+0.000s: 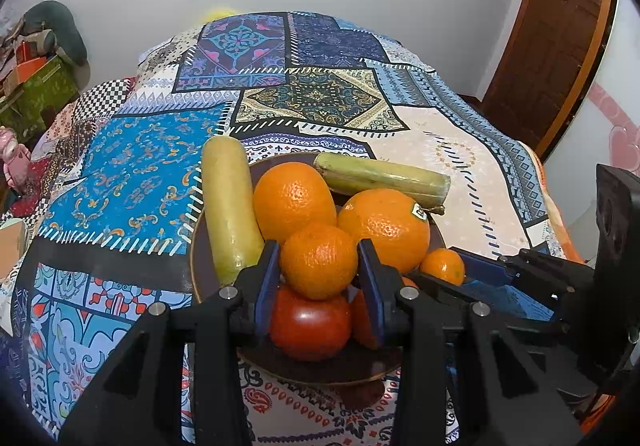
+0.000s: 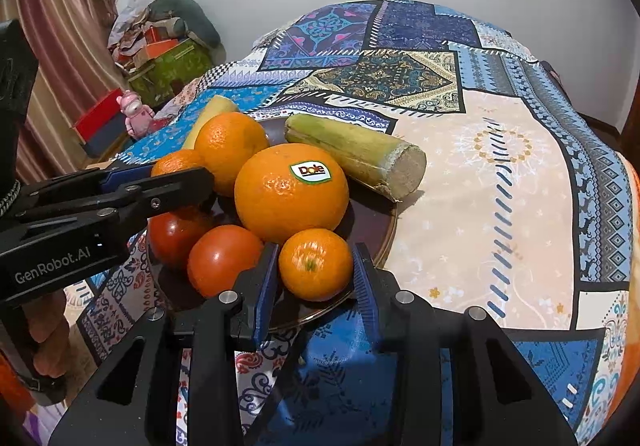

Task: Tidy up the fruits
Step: 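Place the left tool's mandarin on the plate while the right tool places its mandarin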

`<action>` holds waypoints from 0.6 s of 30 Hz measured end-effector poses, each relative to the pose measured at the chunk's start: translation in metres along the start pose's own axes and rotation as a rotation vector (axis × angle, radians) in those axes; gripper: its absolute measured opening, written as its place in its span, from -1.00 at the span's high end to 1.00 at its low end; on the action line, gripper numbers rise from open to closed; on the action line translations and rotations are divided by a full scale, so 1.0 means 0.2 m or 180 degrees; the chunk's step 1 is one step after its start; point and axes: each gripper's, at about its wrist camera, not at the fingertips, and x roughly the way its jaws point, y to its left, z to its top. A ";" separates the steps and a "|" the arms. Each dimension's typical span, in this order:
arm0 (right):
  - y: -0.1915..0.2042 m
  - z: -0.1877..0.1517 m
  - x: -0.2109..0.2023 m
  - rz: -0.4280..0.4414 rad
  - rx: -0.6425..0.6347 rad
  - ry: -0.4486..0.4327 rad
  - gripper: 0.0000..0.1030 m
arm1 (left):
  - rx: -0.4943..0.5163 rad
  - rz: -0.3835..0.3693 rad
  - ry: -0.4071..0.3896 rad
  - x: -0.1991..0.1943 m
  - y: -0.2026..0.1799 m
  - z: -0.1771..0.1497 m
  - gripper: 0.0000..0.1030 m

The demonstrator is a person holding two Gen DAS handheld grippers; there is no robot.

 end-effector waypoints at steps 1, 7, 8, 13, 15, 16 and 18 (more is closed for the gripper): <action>0.00 0.00 0.00 -0.0001 0.0007 -0.0019 0.33 | -0.0007 -0.0021 0.0007 0.00 0.00 0.00 0.24; 0.00 0.01 -0.03 -0.0033 -0.0011 -0.0053 0.24 | 0.0008 -0.0026 0.0025 -0.01 0.00 -0.01 0.15; 0.00 0.01 -0.03 -0.0048 -0.0007 -0.0067 0.15 | 0.0004 -0.0016 0.0008 -0.03 0.00 -0.02 0.12; -0.01 0.01 -0.09 -0.0068 -0.0005 -0.0148 0.07 | -0.0010 -0.0023 -0.0061 -0.11 0.00 -0.02 0.05; -0.01 0.02 -0.12 -0.0082 -0.0007 -0.0184 0.07 | -0.0012 -0.0019 -0.0094 -0.14 0.01 -0.02 0.05; -0.01 0.02 -0.14 -0.0086 -0.0005 -0.0202 0.07 | -0.0011 -0.0020 -0.0118 -0.17 0.01 -0.02 0.04; -0.01 0.02 -0.17 -0.0100 -0.0009 -0.0229 0.07 | -0.0005 -0.0013 -0.0151 -0.20 0.01 -0.03 0.03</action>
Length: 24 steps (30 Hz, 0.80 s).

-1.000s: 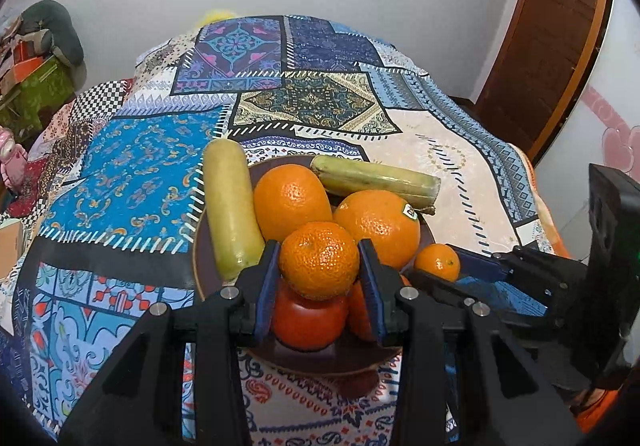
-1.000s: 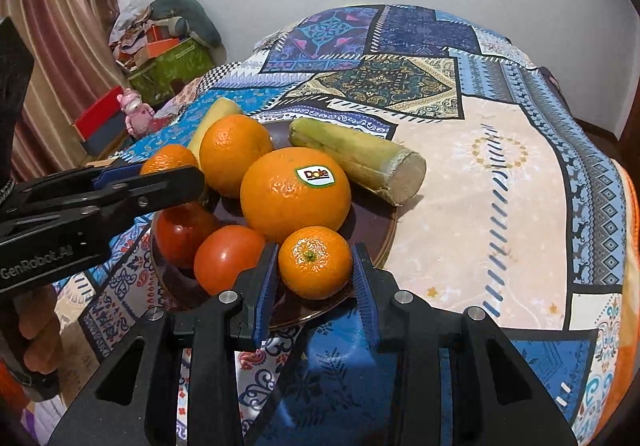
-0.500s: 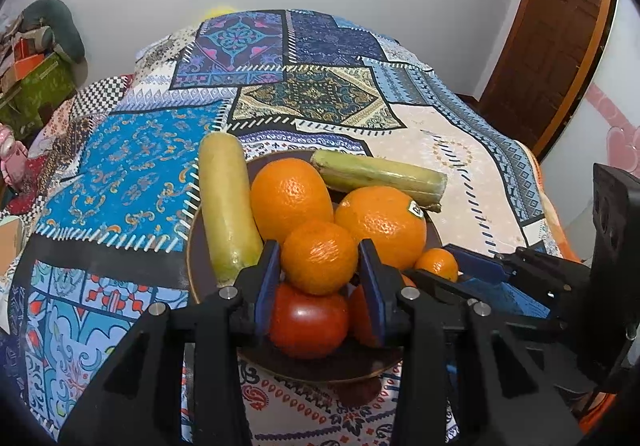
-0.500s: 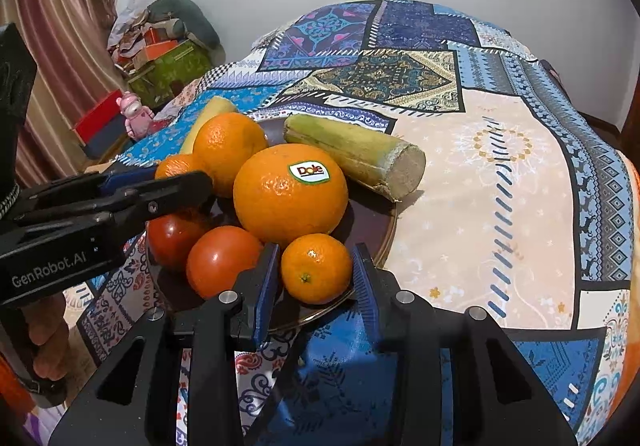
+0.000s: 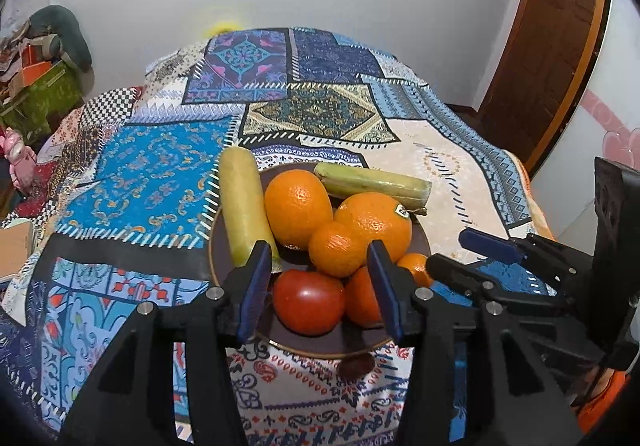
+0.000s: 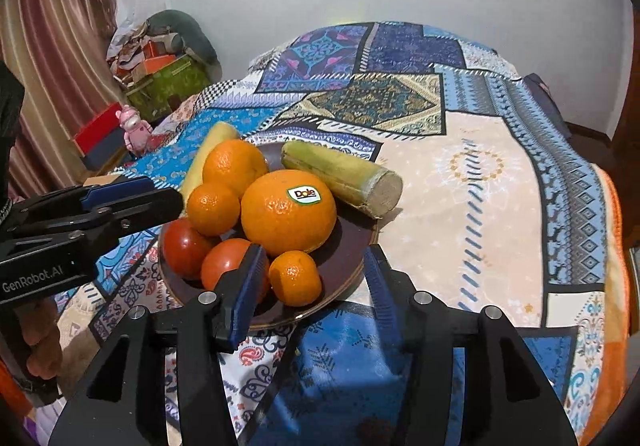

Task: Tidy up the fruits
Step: 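Place the left tool's mandarin on the plate while the right tool places its mandarin, then grasp a dark plum with the left tool while the right tool grasps another plum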

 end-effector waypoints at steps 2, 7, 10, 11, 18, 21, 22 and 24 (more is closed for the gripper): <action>0.00 0.00 -0.04 -0.0024 -0.0002 -0.0035 0.07 | 0.0014 0.0017 -0.0034 -0.04 0.00 -0.01 -0.03; 0.00 -0.01 -0.14 -0.0092 -0.0045 -0.0103 0.07 | 0.0049 0.0012 -0.0045 -0.12 -0.01 -0.06 -0.06; -0.01 -0.04 -0.19 -0.0158 -0.0053 -0.0120 0.07 | 0.0068 0.0003 -0.0038 -0.16 -0.03 -0.10 -0.06; -0.02 -0.05 -0.21 -0.0177 -0.0035 -0.0116 0.07 | 0.0081 -0.0035 -0.0019 -0.18 -0.03 -0.12 -0.06; -0.06 -0.12 -0.26 -0.0268 0.0078 -0.0060 0.07 | 0.0190 -0.0048 0.0093 -0.20 -0.10 -0.24 -0.06; -0.07 -0.16 -0.27 -0.0303 0.0081 -0.0042 0.07 | 0.0115 -0.0067 0.0180 -0.17 -0.10 -0.28 -0.06; -0.07 -0.18 -0.27 -0.0305 0.0085 -0.0032 0.07 | 0.0071 -0.0073 0.0223 -0.16 -0.09 -0.30 -0.06; -0.08 -0.21 -0.27 -0.0310 0.0089 -0.0005 0.07 | 0.0017 -0.0033 0.0259 -0.14 -0.08 -0.32 -0.06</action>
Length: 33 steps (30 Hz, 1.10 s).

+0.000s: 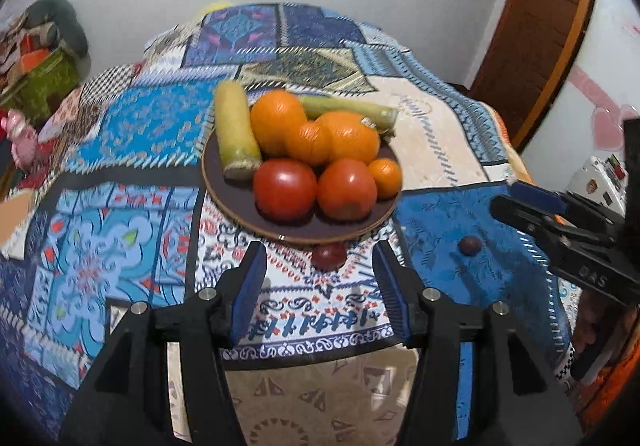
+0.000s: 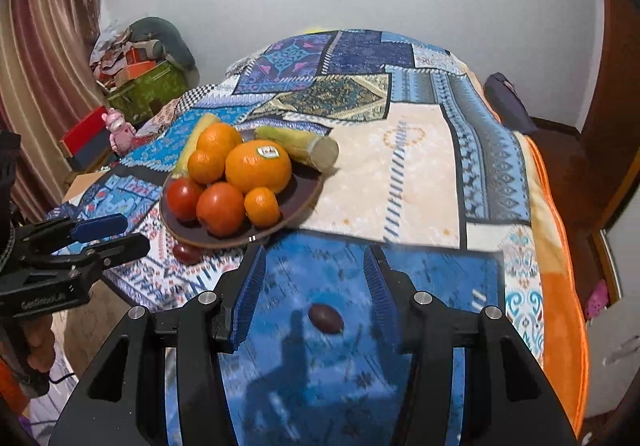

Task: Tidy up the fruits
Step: 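Grasp a dark plum with the left tool while the right tool grasps another plum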

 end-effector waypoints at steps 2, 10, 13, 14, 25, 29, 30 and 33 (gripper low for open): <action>-0.01 -0.03 0.02 -0.0012 0.0003 0.0049 0.07 | -0.0033 0.0015 0.0077 0.04 0.00 -0.02 -0.07; -0.05 -0.13 0.08 0.0007 0.0078 0.0213 0.07 | -0.0087 -0.0022 0.0278 0.16 -0.02 -0.04 -0.07; -0.05 -0.15 0.10 0.0053 0.0079 0.0260 0.14 | -0.0023 -0.0006 0.0283 0.19 -0.04 -0.03 -0.07; -0.05 -0.16 0.10 0.0067 0.0072 0.0277 0.17 | 0.0002 -0.0005 0.0286 0.20 -0.05 -0.03 -0.06; -0.06 -0.19 0.13 0.0138 0.0127 0.0328 0.45 | 0.0003 0.0033 0.0316 0.26 -0.06 0.00 0.27; -0.06 -0.20 0.14 0.0149 0.0128 0.0311 0.52 | -0.0002 0.0040 0.0316 0.28 -0.07 0.00 0.41; -0.06 -0.20 0.14 0.0158 0.0130 0.0309 0.54 | 0.0003 0.0050 0.0312 0.28 -0.07 0.00 0.45; -0.05 -0.19 0.14 0.0171 0.0124 0.0300 0.60 | 0.0029 0.0078 0.0289 0.27 -0.07 -0.01 0.50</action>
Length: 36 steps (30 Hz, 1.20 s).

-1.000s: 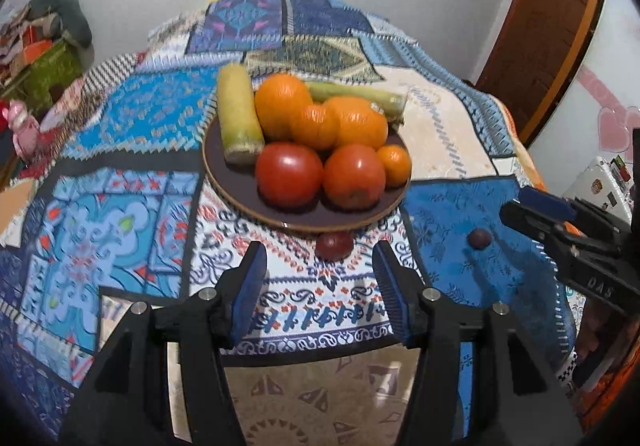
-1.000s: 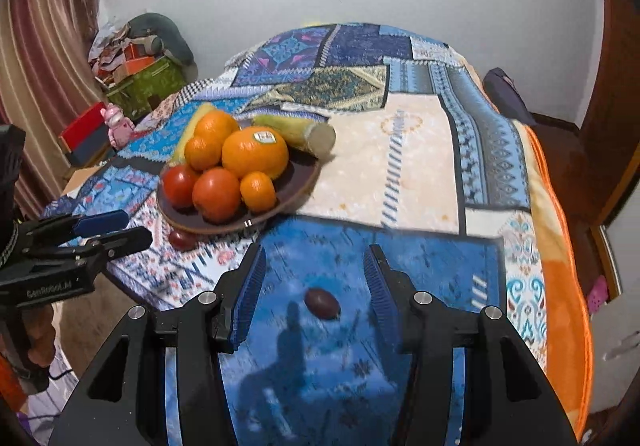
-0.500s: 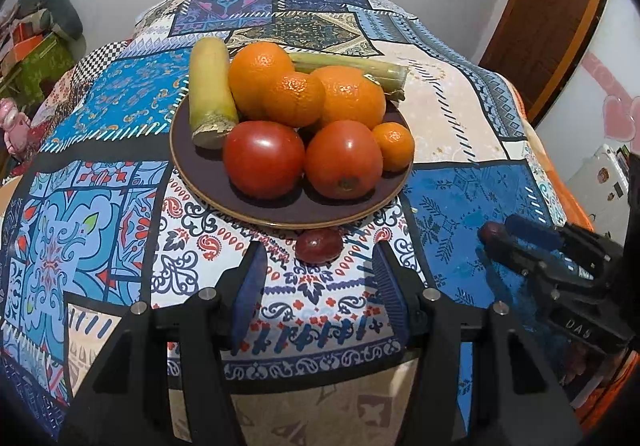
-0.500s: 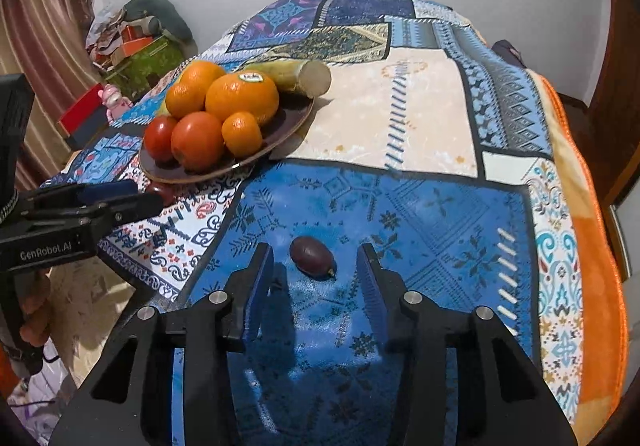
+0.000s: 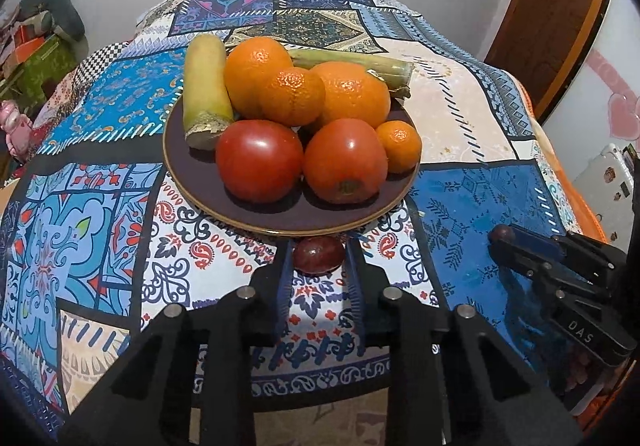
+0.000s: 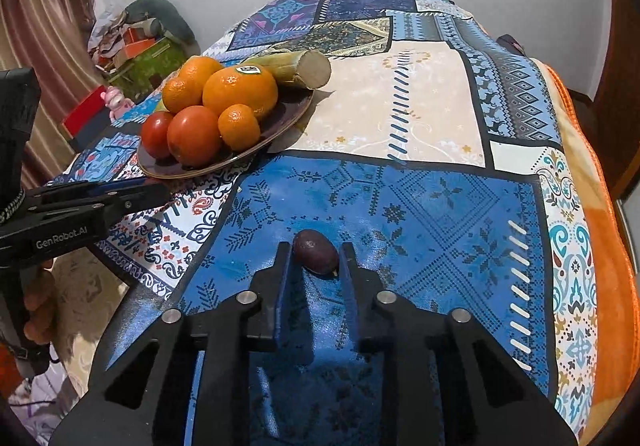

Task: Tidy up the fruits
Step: 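Grasp a dark plum with the left tool while the right tool grasps another plum, then lower both plums onto the plate among the fruit and open both tools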

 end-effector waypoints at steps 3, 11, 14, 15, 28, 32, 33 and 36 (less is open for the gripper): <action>0.00 0.00 0.00 0.0034 0.0019 -0.0004 0.61 | 0.0028 -0.0035 -0.0012 -0.01 -0.01 -0.01 0.51; 0.02 0.03 -0.04 0.0054 -0.0015 -0.0069 0.61 | 0.0039 -0.0067 -0.0120 -0.09 -0.01 -0.01 0.52; 0.06 0.06 -0.07 0.0048 -0.0074 -0.0118 0.61 | 0.0024 -0.0054 -0.0195 -0.15 0.03 0.01 0.52; 0.07 0.07 -0.07 0.0050 -0.0092 -0.0134 0.62 | 0.0018 -0.0045 -0.0221 -0.16 0.04 0.01 0.52; 0.26 0.26 -0.04 0.0180 -0.0369 -0.0333 0.61 | -0.0061 0.0047 -0.0508 -0.31 0.17 0.15 0.52; 0.31 0.32 -0.01 0.0208 -0.0445 -0.0400 0.61 | -0.0075 0.0043 -0.0553 -0.31 0.19 0.20 0.52; 0.32 0.34 0.00 0.0216 -0.0453 -0.0407 0.61 | -0.0081 0.0046 -0.0564 -0.30 0.20 0.21 0.52; 0.34 0.37 0.03 0.0232 -0.0470 -0.0418 0.61 | -0.0099 0.0036 -0.0576 -0.28 0.21 0.25 0.52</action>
